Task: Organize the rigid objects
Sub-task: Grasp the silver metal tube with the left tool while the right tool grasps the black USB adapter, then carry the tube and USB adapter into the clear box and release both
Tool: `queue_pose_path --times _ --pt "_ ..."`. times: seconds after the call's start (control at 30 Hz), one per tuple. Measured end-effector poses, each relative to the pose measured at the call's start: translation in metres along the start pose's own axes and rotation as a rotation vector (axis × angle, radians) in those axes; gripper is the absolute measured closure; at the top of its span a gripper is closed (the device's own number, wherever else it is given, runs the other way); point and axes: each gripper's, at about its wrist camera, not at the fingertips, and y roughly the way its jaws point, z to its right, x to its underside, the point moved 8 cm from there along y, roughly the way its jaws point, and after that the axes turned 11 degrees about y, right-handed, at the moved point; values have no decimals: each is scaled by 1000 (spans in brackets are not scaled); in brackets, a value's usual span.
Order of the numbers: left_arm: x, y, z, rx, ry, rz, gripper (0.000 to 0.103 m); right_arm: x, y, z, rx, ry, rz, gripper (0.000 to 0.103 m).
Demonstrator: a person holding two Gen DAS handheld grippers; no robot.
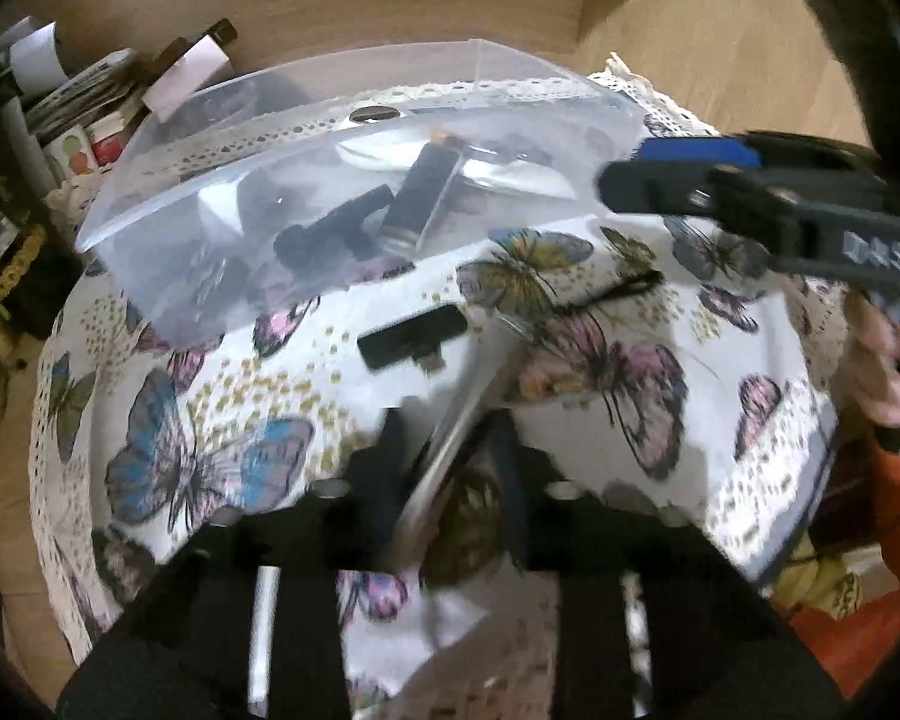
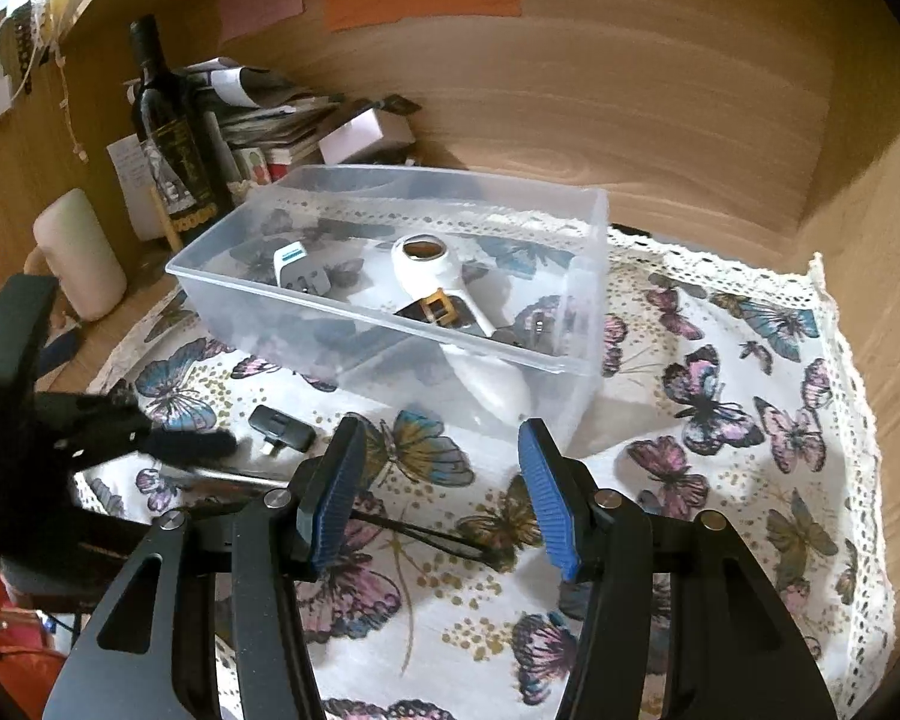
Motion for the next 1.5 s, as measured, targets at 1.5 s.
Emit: queue_pose_path --times 1.5 --pt "1 -67 -69 -130 -118 168 88 -3 11 -50 -2 -103 25 62"
